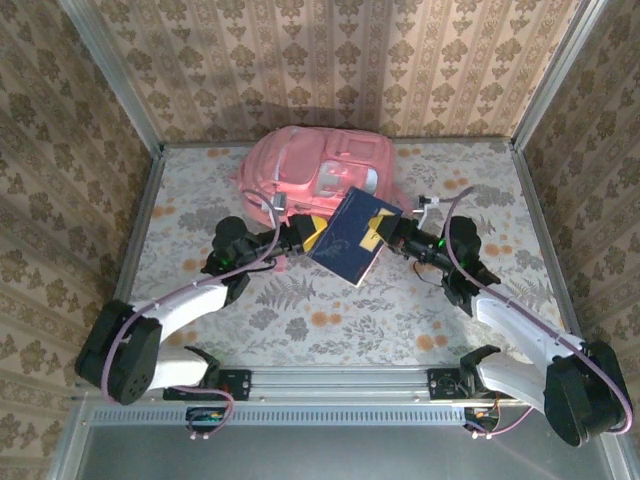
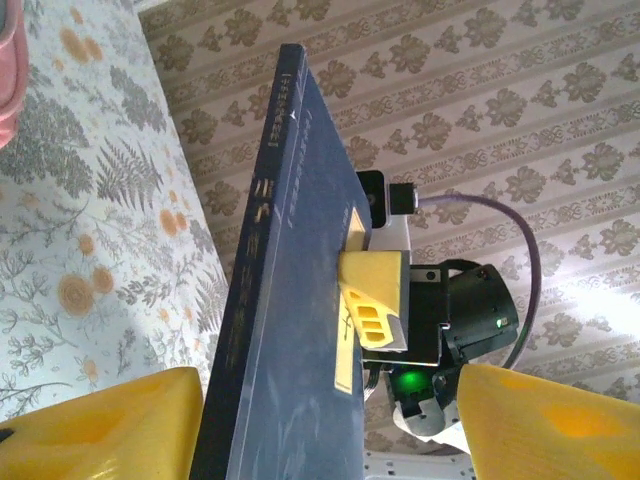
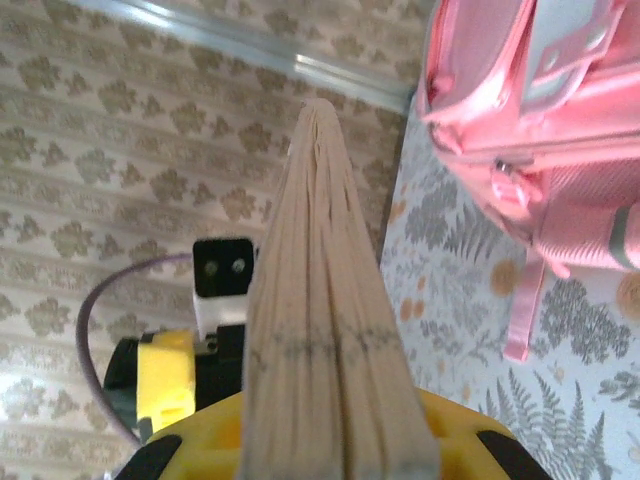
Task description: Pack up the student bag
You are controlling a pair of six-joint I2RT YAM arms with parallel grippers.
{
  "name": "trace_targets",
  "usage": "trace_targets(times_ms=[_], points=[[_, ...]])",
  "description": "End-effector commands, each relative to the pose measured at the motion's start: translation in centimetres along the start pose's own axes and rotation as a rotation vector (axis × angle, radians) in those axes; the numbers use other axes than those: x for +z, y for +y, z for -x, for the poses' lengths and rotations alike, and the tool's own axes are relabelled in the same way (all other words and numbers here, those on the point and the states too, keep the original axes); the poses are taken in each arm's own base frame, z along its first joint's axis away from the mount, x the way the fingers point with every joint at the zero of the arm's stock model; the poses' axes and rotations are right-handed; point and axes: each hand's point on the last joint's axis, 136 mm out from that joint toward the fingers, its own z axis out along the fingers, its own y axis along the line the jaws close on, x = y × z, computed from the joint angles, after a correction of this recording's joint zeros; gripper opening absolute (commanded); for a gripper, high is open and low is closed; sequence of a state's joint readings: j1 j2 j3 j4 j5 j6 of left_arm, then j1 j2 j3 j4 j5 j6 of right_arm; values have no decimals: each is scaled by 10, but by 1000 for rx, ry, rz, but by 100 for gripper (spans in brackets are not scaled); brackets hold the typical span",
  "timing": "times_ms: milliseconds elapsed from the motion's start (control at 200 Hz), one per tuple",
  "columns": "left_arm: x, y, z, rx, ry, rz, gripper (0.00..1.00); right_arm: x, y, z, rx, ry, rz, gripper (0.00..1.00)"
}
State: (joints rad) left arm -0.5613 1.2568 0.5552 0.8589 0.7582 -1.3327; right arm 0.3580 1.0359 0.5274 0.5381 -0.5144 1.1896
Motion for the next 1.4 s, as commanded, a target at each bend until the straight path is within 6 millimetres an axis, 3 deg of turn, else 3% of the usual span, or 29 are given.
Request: trace_targets(times_ms=[0,205,300,450,805,905,1195,1395], points=[[-2,-4,-1,31,-16,33,76,-10,9,30,21,-187,9,0],[-4,13,-4,-9,-103,80,81,-16,19,50,39,-306,52,0],[5,8,-9,20,-114,55,82,-16,19,54,46,-341,52,0],[23,-7,-17,56,-108,-5,81,-8,22,53,48,-356,65,0],[28,4,-3,39,-199,-39,73,0,24,43,81,-351,84,0],[28,3,0,43,-212,-48,68,-1,19,39,85,-347,75,0],[29,-6,5,61,-223,-80,40,2,6,31,92,-347,31,0],[33,-5,2,58,-209,-91,32,8,5,27,81,-342,8,0]])
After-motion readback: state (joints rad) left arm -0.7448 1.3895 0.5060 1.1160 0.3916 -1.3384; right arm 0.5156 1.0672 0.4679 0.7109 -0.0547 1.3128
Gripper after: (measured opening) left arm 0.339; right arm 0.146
